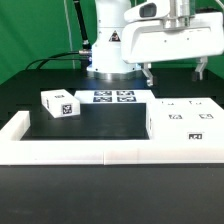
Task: Assemble cabinet
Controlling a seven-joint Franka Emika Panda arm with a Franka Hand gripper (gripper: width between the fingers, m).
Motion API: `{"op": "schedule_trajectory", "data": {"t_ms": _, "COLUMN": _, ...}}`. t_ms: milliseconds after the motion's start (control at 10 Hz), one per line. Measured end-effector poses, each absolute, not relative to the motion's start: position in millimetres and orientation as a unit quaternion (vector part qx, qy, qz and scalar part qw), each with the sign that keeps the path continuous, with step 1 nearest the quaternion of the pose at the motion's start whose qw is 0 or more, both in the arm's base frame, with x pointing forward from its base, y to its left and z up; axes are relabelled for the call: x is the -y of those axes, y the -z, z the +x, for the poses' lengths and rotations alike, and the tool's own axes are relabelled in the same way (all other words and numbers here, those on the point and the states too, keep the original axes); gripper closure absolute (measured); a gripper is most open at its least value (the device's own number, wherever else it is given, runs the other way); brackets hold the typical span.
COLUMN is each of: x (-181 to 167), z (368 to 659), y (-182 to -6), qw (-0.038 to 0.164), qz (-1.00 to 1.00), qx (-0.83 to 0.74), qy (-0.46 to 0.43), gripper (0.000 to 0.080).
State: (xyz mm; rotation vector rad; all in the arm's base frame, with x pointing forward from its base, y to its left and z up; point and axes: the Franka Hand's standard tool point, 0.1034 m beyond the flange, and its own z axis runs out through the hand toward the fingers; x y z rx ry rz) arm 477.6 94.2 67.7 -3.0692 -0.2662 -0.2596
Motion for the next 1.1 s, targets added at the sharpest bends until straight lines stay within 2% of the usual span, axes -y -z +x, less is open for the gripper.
{"op": "schedule_trajectory", "data": {"t_ms": 400, "x": -86, "z": 483, "y": -45.6, "qw": 0.016, "qz": -0.992, "qx": 0.087, "qy": 0.085, "gripper": 0.0002}}
{"op": "schedule_trajectory", "data": {"t_ms": 900, "x": -85, "z": 485, "y": -42.4, "qw": 0.017, "qz": -0.992, "qx": 0.089, "qy": 0.09, "gripper": 0.0002}}
{"op": "schedule_trajectory", "data": {"t_ms": 1100, "x": -88, "z": 483, "y": -23.7, "qw": 0.022, "qz": -0.991, "qx": 0.084, "qy": 0.099, "gripper": 0.0002}}
